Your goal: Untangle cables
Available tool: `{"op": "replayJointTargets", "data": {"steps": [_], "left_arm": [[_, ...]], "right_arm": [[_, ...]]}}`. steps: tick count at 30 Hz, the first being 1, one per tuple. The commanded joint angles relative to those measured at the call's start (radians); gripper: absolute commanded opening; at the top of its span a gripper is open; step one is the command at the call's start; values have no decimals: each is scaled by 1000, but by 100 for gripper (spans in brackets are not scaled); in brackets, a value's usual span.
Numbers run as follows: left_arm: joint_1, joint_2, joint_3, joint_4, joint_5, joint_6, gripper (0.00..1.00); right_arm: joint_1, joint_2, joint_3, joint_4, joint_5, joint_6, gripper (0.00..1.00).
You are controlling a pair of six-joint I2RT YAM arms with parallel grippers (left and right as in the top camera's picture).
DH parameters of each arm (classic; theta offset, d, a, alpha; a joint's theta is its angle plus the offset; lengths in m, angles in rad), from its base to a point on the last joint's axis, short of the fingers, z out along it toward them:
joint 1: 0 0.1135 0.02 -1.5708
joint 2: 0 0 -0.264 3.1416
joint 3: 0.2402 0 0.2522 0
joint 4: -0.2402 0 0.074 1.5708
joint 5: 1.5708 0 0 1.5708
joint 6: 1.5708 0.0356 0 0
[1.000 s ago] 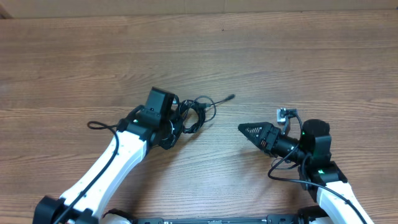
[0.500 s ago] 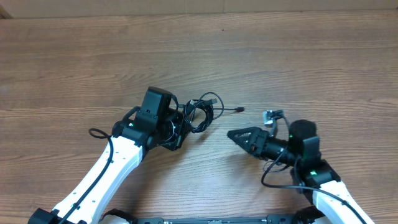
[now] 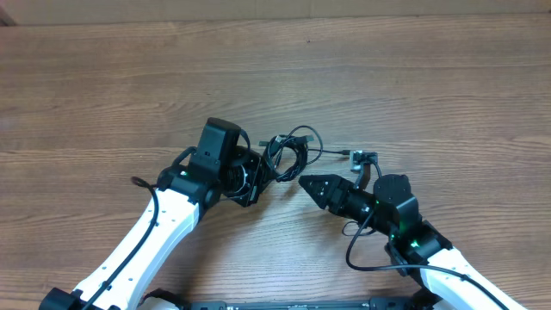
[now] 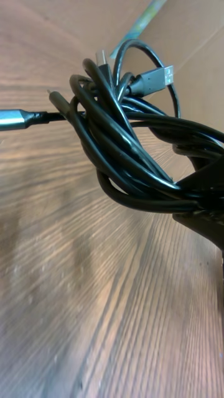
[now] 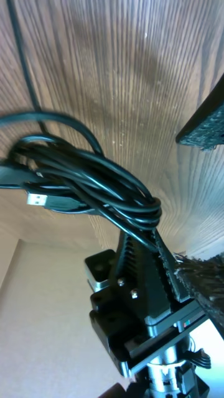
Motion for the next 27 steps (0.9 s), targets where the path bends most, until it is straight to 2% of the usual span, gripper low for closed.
{"op": "replayJointTargets", "data": {"steps": [1,14,20,23,24,27], "left_arm": [[-26,-20,28,40,25,27,4],[-89,-20,28,74,41,27,4],[-92,-20,28,77,53,27,4],[-91,-20,28,77,36,28,4],[-91,-20,28,77,36,28,4],[-91,-20,28,78,38,55,4]], "right_arm": [[31,29,19,34,27,47,56],[60,106,19,140,33,47,54],[60,107,19,148,29,47,34],[60,107,19,148,-2,47,10],[60,107,19,144,-5,47,6],[60,107,19,142,-20,46,4]]}}
